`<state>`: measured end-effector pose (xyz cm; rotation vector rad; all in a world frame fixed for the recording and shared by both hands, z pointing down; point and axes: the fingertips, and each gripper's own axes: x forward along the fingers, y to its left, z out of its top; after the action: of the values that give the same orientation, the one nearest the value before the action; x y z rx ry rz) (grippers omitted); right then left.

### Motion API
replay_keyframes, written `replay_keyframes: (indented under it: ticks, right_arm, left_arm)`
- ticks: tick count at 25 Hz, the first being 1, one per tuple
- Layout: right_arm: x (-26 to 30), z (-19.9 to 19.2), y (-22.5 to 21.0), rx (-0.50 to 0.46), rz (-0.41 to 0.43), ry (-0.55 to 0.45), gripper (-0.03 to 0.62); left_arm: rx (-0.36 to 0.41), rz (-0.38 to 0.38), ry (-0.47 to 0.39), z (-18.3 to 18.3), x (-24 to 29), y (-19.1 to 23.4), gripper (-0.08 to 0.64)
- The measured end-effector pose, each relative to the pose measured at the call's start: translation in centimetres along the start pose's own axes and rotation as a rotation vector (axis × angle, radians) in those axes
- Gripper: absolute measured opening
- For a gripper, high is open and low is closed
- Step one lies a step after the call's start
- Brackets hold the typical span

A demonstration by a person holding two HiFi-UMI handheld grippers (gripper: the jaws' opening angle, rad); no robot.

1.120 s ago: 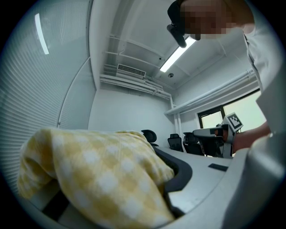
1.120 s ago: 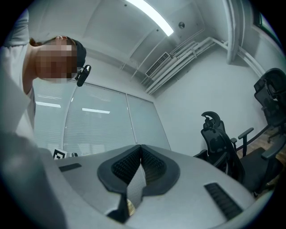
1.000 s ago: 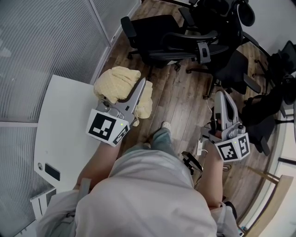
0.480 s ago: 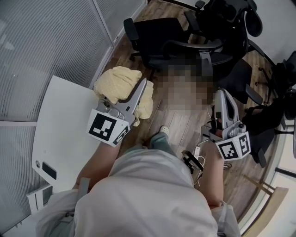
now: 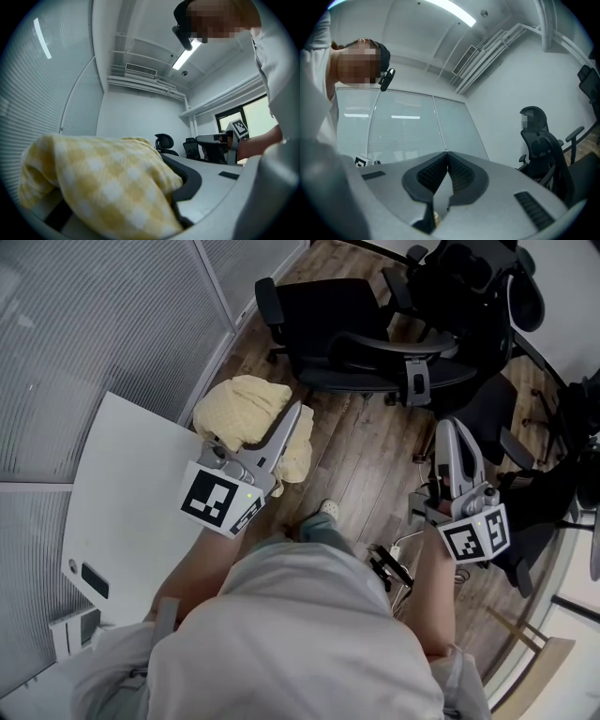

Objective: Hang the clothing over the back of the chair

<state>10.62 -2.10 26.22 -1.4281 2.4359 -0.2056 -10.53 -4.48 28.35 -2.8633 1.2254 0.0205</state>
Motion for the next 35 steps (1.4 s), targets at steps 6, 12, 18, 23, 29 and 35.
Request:
replay_keyframes:
  ticks: [6, 12, 18, 23, 29, 35]
  right_arm:
    - [1.2, 0.3, -2.2, 0.012, 0.022, 0.001, 0.021]
    - [2.3, 0.9, -3.9, 0.017, 0.055, -0.004, 0.021]
    - [2.8, 1.5, -5.2, 0.022, 0.078, -0.01, 0.021]
    - [2.9, 2.1, -6.7, 0.03, 0.09, -0.015, 0.021]
    - [3.1, 2.4, -8.0, 0.041, 0.116, -0.021, 0.021]
    - [3.1, 2.8, -9.4, 0.044, 0.132, -0.023, 0.021]
  left_arm:
    - [0.002, 0.027, 0.0, 0.0, 1.8, 0.2, 0.074]
    - [0.01, 0.059, -0.005, 0.3, 3.3, 0.2, 0.074]
    - [0.014, 0.08, -0.002, 0.3, 4.3, -0.2, 0.074]
    - [0.019, 0.096, -0.004, 0.6, 5.4, -0.8, 0.074]
    - [0.031, 0.117, -0.004, 0.8, 6.4, -1.5, 0.074]
    - [0.035, 0.131, -0.001, 0.7, 7.4, -2.2, 0.074]
